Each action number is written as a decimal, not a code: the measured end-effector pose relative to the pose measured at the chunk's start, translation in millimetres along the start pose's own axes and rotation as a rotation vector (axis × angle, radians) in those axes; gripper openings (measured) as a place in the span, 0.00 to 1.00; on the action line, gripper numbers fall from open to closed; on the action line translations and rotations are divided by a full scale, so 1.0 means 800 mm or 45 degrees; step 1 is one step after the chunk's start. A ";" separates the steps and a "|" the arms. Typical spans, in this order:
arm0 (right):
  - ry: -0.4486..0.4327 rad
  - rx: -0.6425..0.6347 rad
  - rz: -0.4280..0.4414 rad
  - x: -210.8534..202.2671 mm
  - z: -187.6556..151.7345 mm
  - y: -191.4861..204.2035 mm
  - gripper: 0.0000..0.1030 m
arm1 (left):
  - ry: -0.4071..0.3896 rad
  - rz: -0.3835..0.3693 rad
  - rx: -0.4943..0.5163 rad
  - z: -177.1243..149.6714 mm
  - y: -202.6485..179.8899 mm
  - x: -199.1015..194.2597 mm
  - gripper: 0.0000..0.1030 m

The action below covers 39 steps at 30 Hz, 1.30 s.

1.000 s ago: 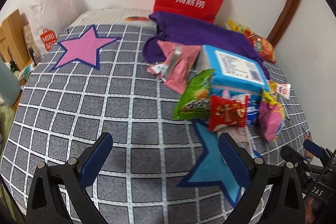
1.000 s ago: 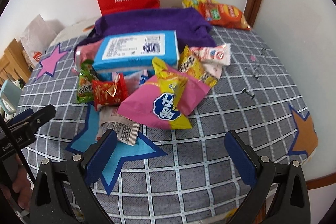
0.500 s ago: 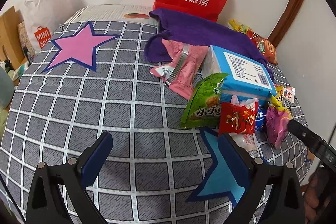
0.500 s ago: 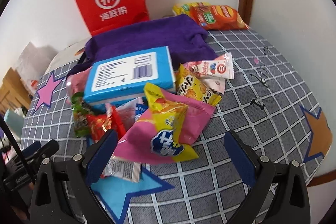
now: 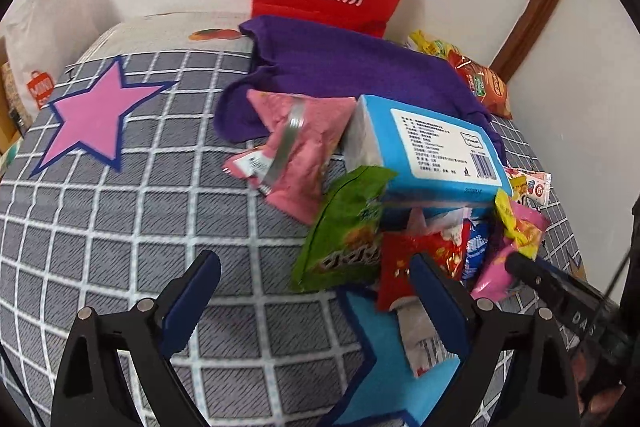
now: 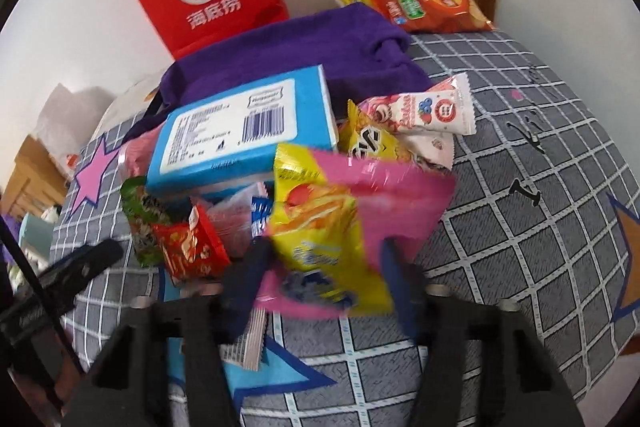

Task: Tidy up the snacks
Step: 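Grasp the pink-yellow chip bag with the right tool while the left tool grasps the green snack bag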

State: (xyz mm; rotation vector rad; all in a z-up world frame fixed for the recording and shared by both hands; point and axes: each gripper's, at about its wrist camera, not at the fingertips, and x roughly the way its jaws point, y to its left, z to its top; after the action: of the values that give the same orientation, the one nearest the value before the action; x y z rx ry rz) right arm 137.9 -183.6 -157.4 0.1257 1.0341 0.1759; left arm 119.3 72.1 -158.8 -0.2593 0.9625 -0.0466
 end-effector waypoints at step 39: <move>-0.073 -0.069 0.025 -0.052 -0.008 -0.005 0.37 | -0.016 0.007 -0.008 0.001 0.006 -0.018 0.42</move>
State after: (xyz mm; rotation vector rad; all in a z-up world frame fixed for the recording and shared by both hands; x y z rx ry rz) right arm 112.1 -196.1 -126.3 0.0916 0.9703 0.2171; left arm 111.3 78.8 -147.7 -0.2625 0.9509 -0.0371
